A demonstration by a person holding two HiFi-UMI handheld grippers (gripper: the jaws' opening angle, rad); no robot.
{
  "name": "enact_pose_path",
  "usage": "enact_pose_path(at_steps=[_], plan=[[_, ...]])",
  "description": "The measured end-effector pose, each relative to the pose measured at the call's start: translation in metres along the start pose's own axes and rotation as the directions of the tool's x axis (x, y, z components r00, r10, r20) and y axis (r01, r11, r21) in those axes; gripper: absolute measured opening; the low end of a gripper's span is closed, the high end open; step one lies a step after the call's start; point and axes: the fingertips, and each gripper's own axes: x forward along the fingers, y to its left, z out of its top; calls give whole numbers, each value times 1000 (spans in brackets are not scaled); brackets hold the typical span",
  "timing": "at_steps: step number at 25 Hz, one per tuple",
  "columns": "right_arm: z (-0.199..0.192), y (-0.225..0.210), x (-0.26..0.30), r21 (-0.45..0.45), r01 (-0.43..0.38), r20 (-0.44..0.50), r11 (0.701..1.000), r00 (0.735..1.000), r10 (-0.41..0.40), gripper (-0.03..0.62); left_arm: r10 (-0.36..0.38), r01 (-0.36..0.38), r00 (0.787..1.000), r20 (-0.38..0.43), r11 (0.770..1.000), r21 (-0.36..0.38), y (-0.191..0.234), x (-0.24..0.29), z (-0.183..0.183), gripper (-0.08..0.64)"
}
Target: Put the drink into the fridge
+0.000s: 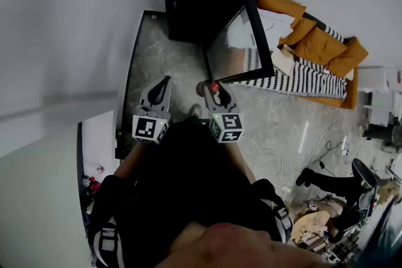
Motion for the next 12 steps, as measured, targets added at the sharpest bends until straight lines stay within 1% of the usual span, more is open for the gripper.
enact_pose_path(at_steps=[4,12], plan=[[-6,-1,-1,5,-1,-2,1000,1000,1,143,-1,1,1000,2,1000,-1,0,0,1,6],[-2,4,-1,6,2,12,1000,1000,-3,143,0,0,1000,-5,1000,-11,2,-5,-2,6]])
